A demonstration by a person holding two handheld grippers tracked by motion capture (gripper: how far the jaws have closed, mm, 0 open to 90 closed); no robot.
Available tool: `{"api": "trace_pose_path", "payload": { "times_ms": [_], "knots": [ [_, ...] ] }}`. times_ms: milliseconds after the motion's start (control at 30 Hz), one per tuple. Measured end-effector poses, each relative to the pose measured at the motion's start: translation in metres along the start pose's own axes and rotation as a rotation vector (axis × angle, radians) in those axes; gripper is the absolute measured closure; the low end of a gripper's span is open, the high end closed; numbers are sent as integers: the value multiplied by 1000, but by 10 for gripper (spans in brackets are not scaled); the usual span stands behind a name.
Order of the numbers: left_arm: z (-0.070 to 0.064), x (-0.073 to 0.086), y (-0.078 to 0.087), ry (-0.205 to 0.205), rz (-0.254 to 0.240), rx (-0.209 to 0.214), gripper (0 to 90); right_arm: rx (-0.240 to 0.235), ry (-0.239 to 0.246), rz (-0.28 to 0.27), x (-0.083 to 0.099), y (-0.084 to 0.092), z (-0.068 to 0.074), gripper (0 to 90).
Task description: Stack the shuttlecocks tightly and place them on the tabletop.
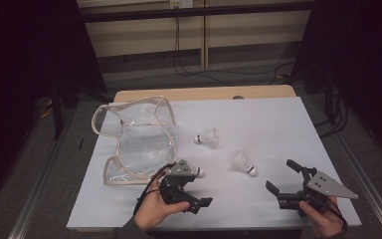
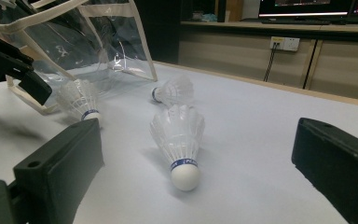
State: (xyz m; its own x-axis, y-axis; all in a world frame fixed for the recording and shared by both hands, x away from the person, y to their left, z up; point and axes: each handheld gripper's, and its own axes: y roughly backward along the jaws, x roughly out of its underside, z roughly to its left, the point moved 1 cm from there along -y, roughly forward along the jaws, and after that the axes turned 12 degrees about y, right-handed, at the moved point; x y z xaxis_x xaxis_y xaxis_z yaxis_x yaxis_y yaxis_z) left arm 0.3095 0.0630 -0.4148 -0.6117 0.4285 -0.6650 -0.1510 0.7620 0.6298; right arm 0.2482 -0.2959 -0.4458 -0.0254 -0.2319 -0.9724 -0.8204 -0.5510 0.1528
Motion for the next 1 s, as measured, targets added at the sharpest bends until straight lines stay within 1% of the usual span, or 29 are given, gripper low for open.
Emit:
{"api": "trace_pose_path", "payload": {
  "times_ms": [67, 133, 233, 333, 400, 500, 567, 700, 800, 867, 1000],
  "knots": [
    [1, 0, 3, 2, -3, 6, 57, 0, 2, 0, 0, 0, 0, 13],
    [2, 0, 6, 6, -10, 3, 57, 0, 1, -2, 0, 0, 0, 13],
    [4, 1, 10, 2, -17, 14, 48, -1, 1, -1, 0, 0, 0, 13],
    [4, 1, 14, -9, -16, 13, 48, -1, 4, 0, 0, -1, 0, 13],
    [5, 2, 15, -5, -23, 18, 48, -3, 5, -1, 0, -1, 1, 13],
    [7, 2, 18, -10, -18, 10, 52, -3, 6, 0, 0, -1, 1, 13],
    [7, 4, 18, -1, -24, 9, 59, -2, 6, 2, 0, -1, 1, 13],
    [9, 5, 20, -3, -17, 6, 61, -3, 6, 1, 0, -1, 1, 13],
    [10, 6, 23, -4, -23, -1, 80, -3, 6, 0, 0, -1, 1, 13],
    [11, 7, 25, -2, -32, 4, 93, -1, 6, 1, 0, -1, 1, 13],
    [13, 9, 29, -8, -26, 7, 105, -2, 5, 1, 0, -1, 1, 13]
  ]
}}
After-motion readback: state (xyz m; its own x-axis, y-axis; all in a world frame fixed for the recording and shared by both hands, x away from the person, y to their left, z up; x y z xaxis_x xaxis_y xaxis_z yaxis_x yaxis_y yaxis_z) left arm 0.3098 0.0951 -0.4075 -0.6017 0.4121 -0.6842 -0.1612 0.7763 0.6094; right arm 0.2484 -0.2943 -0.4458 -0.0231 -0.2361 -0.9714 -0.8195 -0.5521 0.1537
